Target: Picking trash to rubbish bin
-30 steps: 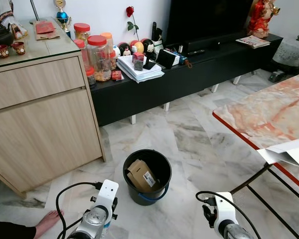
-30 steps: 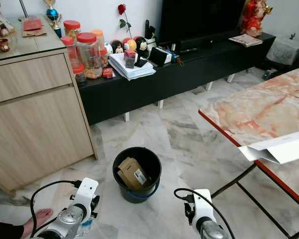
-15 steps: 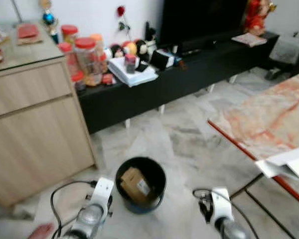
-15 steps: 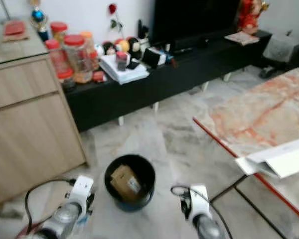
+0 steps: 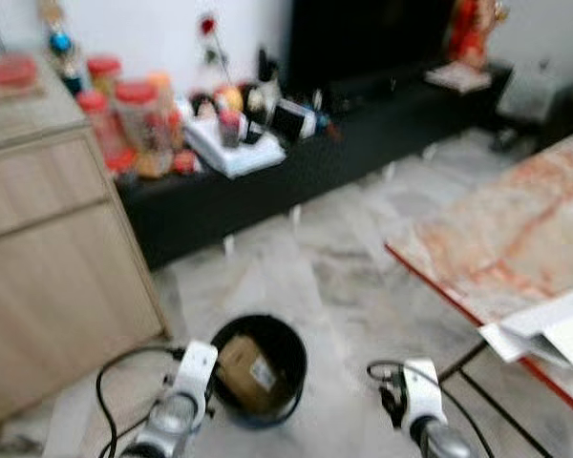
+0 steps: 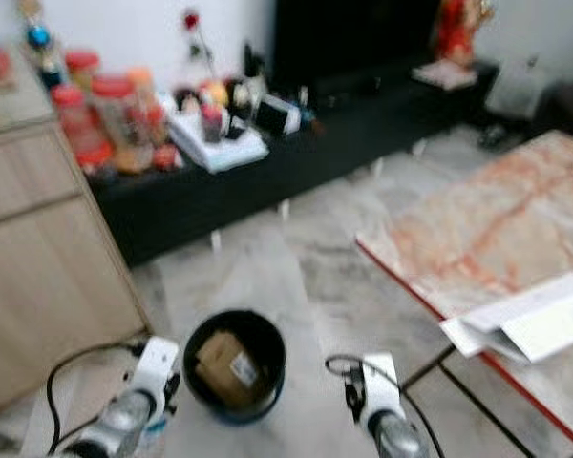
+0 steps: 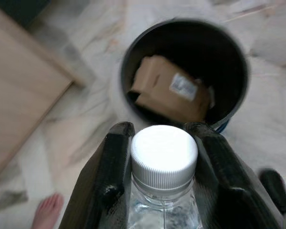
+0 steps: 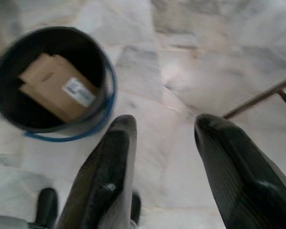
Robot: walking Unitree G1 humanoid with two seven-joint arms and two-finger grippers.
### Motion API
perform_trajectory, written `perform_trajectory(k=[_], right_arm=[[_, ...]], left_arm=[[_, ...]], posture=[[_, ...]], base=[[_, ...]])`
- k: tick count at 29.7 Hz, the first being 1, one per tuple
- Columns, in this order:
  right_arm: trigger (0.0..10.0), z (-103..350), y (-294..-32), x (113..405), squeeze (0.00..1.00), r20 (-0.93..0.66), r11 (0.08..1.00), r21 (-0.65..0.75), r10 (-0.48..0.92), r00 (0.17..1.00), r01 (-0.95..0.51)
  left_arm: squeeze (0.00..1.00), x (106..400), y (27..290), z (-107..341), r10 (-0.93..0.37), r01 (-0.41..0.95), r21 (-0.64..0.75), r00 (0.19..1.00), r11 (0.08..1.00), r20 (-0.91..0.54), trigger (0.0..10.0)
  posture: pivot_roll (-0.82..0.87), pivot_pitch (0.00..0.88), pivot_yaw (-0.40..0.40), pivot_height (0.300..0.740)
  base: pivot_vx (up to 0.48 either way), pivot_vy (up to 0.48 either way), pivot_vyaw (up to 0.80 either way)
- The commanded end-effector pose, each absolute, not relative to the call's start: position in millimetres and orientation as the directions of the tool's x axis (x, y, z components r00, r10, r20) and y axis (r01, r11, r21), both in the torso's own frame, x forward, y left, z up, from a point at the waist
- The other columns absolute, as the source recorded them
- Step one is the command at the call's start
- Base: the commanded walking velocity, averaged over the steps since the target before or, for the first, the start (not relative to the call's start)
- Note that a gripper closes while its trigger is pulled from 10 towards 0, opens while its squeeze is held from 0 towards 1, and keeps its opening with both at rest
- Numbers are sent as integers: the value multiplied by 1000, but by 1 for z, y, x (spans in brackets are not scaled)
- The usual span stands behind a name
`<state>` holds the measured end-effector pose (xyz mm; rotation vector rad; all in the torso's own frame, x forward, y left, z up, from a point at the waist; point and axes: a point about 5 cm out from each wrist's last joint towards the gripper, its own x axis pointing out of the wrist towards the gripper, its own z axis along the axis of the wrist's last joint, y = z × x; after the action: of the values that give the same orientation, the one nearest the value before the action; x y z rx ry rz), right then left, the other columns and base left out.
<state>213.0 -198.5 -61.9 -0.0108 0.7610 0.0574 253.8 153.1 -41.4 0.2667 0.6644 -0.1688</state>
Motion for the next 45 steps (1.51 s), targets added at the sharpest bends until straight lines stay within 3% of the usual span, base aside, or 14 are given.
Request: perform_trajectory(k=[1, 45], right_arm=[[10000, -60, -201, 215, 0, -685, 998, 0, 46, 727, -63], [10000, -61, -196, 215, 0, -683, 994, -11, 72, 727, -109]], left_arm=[[0, 256, 149, -40, -86, 259, 192, 777, 947, -624, 10000], [0, 259, 143, -38, -107, 278, 189, 780, 942, -617, 10000]], posture=[[55, 36, -76, 740], [54, 25, -77, 740]], base=[[356, 0, 0], [359, 0, 56]])
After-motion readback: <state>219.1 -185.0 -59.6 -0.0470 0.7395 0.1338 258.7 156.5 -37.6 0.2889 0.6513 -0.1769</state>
